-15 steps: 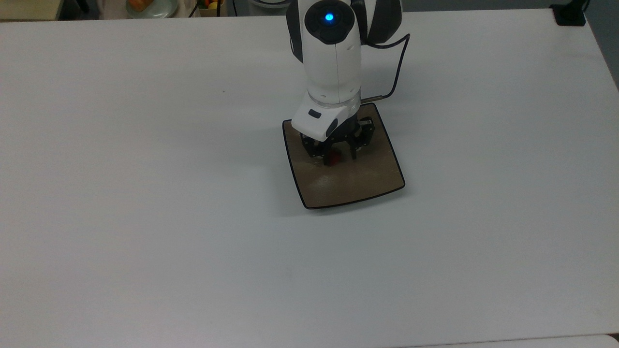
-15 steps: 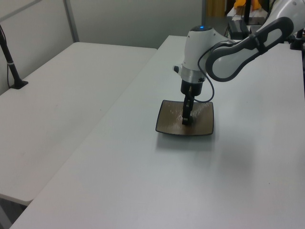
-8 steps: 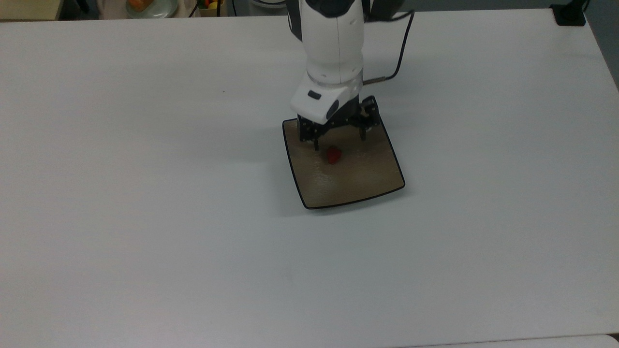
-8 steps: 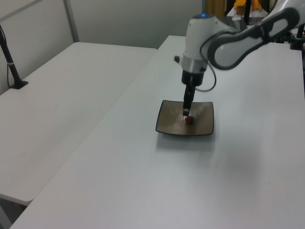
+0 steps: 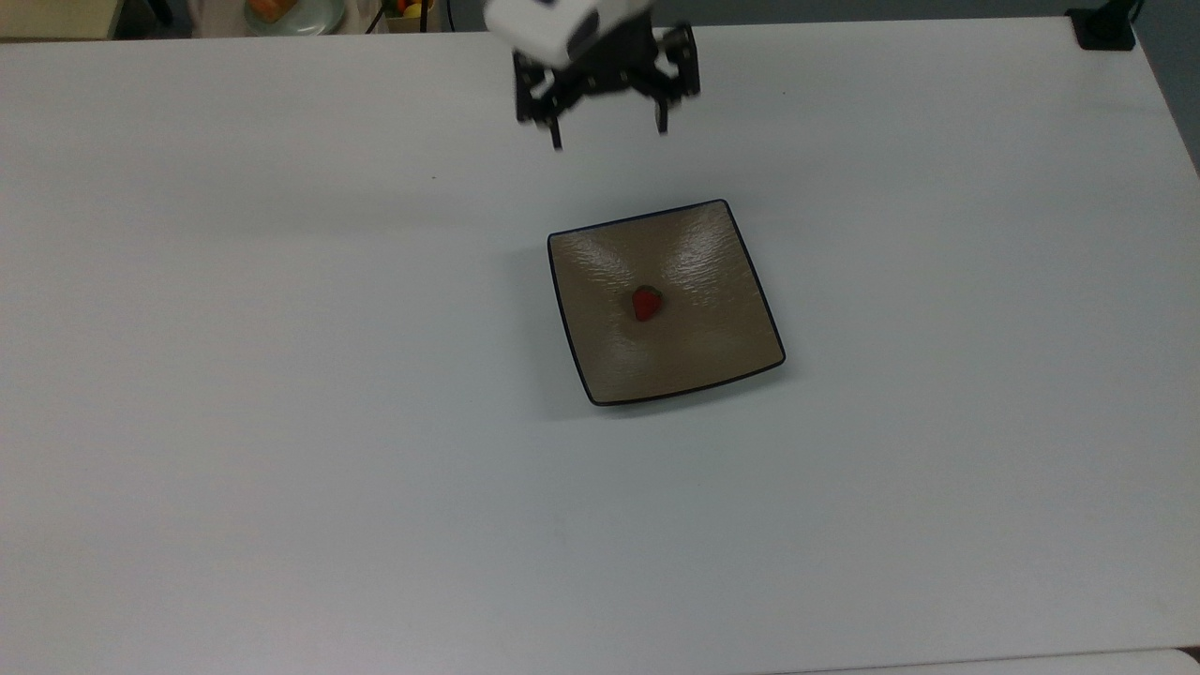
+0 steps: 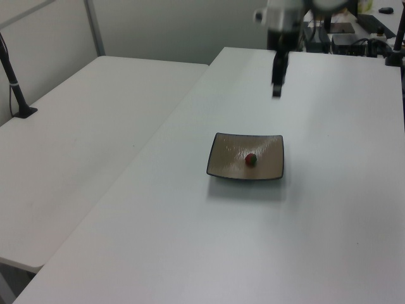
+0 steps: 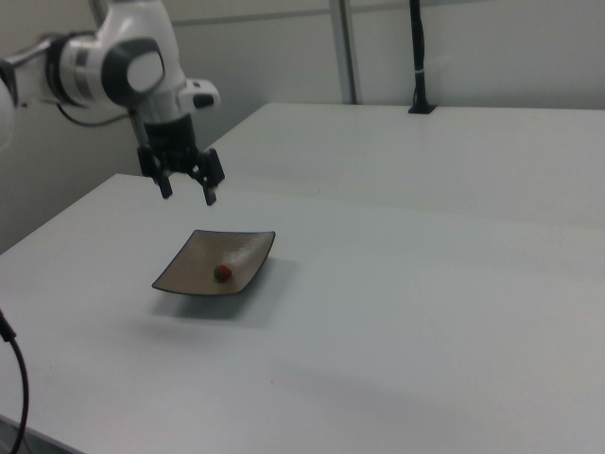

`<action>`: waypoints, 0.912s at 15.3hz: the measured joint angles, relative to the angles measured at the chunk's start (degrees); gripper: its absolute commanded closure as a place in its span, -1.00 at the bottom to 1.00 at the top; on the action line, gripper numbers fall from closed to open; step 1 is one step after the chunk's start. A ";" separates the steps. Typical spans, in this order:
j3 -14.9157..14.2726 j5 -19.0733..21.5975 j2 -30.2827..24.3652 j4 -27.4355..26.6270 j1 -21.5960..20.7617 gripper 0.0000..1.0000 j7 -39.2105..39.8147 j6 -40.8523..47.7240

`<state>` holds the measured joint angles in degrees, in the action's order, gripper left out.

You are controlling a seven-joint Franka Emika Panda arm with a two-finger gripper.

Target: Strawberries on a ceramic plate

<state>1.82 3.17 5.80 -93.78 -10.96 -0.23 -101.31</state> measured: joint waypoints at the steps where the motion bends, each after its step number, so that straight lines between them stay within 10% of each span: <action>1: -0.80 0.00 -1.55 1.52 0.07 -1.00 -0.04 3.66; 14: -8.27 2.27 -5.60 5.11 -2.86 -1.00 0.00 9.32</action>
<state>-6.45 5.44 0.19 -88.67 -13.83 -0.24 -91.99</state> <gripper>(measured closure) 0.000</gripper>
